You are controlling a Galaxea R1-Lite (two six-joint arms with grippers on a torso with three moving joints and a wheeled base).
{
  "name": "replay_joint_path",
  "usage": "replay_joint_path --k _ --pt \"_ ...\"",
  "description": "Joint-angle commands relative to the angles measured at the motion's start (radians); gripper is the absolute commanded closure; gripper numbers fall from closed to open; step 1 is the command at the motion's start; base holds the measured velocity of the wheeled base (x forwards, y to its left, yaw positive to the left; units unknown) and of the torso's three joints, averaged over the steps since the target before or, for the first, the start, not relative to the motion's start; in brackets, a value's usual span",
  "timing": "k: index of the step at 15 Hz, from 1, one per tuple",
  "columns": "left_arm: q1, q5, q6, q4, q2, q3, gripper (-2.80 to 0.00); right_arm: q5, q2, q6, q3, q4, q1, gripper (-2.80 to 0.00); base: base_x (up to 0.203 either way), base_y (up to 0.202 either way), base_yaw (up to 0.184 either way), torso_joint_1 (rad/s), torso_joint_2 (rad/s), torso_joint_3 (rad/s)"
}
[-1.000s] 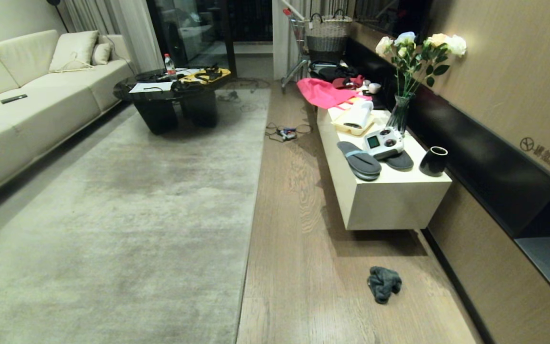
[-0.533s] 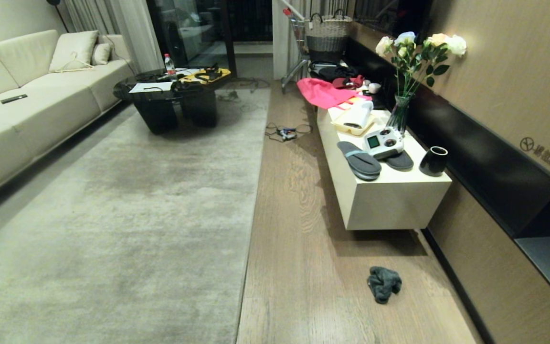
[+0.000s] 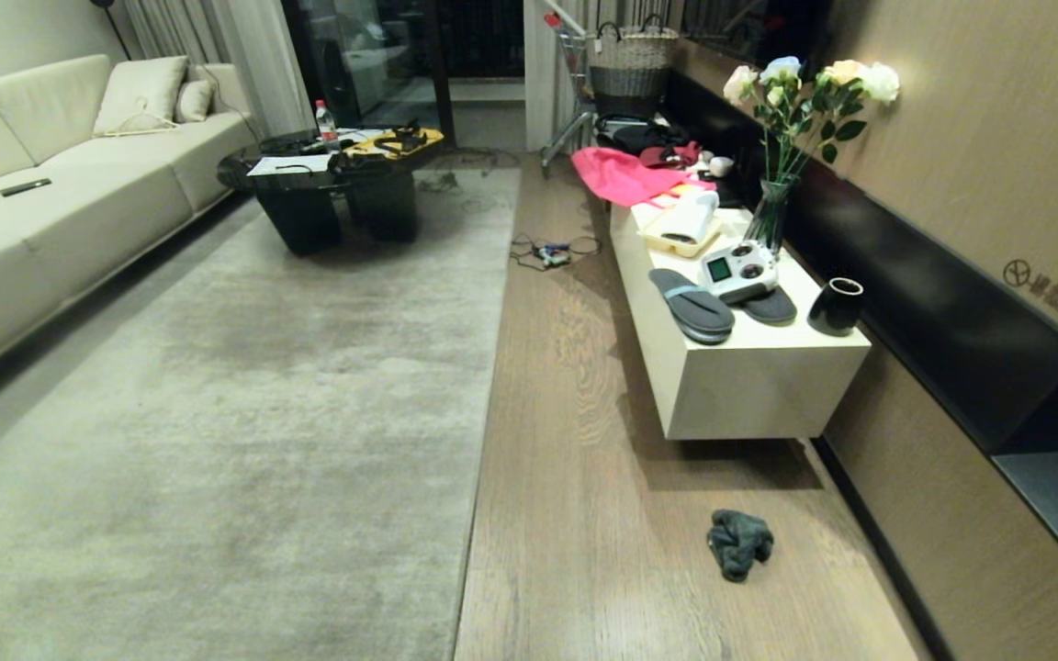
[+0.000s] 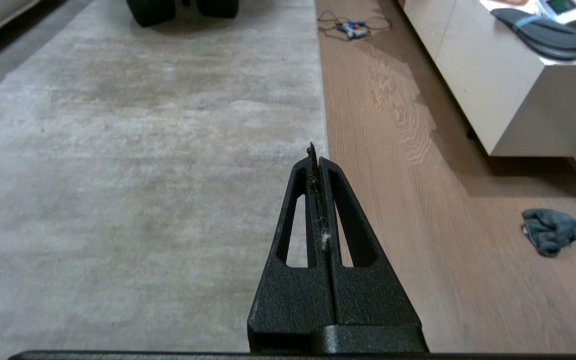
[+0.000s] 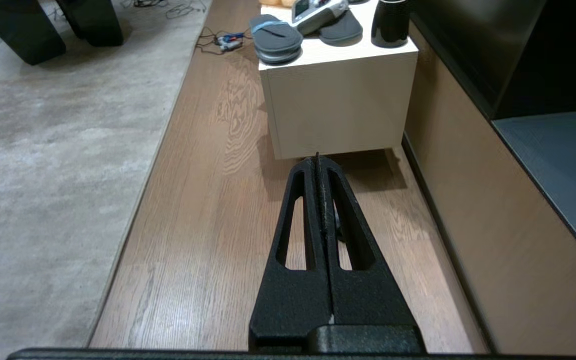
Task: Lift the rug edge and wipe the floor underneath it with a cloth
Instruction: Pick up the rag
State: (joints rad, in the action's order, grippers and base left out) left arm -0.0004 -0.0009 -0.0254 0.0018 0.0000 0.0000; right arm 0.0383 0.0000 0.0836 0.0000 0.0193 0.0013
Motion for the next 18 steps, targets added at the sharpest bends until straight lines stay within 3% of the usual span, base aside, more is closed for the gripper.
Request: replay_joint_path --k 1,18 --pt "0.0 0.001 -0.001 0.0 0.0 0.0 0.0 0.0 0.0 0.001 0.0 0.001 0.0 0.0 0.0 0.0 0.0 0.011 0.06 0.062" --pt "0.0 0.001 -0.001 0.0 0.0 0.0 0.0 0.0 0.0 -0.001 0.0 0.001 0.0 0.0 0.0 0.0 0.0 0.0 0.0 0.003"
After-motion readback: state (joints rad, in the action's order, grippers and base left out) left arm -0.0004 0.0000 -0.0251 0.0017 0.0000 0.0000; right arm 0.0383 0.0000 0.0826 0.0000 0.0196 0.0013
